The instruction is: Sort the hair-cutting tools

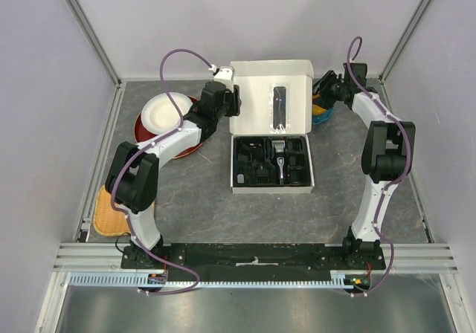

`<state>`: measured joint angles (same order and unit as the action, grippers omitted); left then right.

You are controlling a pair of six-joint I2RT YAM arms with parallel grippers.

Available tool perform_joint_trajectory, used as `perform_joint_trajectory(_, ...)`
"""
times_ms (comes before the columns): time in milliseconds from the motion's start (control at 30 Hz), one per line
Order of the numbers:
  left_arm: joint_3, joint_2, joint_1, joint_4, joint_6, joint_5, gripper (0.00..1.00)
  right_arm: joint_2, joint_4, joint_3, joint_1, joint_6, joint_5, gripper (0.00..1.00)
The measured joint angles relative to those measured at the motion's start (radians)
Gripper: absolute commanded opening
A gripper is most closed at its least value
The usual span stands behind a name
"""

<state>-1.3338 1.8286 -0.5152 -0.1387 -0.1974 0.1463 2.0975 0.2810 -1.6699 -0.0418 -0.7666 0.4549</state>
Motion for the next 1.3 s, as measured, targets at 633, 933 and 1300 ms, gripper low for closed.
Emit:
perform_joint_trajectory(633,0.0,-0.29,-0.002,0.159,-0.055,-0.03,0.75,-0.038,-0.5,0.252,0.0,-0.106,0.346,0.51)
perform_joint_trajectory(933,0.019,-0.543,0.003,0.223,-0.097,0.064,0.78,-0.108,-0.678,0.354,0.003,-0.188,0.442,0.47)
perform_joint_trajectory(1300,0.138,-0.603,0.022,0.309,-0.183,0.057,0.79,-0.423,-0.53,0.515,0.008,-0.112,0.325,0.41)
